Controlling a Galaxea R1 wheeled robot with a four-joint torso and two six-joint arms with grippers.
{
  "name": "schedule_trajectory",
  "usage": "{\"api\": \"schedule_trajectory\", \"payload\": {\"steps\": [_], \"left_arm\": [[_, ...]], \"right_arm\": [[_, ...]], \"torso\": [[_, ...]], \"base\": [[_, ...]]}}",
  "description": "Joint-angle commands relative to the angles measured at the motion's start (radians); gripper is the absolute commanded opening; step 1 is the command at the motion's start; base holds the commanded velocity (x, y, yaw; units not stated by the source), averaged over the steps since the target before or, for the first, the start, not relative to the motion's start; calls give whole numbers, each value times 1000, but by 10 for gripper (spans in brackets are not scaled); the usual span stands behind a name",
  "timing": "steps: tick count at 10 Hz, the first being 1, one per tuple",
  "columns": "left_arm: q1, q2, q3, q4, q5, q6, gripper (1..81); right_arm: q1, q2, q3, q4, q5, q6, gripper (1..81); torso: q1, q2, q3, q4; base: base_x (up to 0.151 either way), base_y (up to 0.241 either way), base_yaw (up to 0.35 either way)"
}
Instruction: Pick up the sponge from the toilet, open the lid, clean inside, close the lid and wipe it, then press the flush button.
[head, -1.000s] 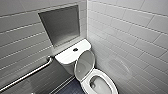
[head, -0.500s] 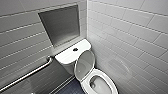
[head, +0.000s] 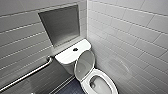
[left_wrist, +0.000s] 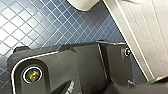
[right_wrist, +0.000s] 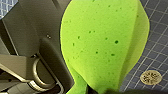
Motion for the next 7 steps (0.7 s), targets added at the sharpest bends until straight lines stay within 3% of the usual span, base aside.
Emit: {"api": "schedule_trajectory", "payload": {"steps": [1,3,5,7], "left_arm": [[-146,-89,92,-156,59,-3,811],[-218,-97,100,-241,59,-3,811],[-296,-104,100,-353,55,-3,811],[-376,-109,97,-421,55,-3,811]], "right_arm": [[-67,38,-69,99,-84,-174,10],[-62,38,-34,317,-84,-391,10],[-47,6,38,466,-99,-535,10],[-36,-52,157,655,-126,-769,10]], "torso": [[0,0,0,0],[0,0,0,0],[0,0,0,0],[0,0,0,0]], "base": [[0,0,0],[0,0,0],[0,0,0],[0,0,0]]}}
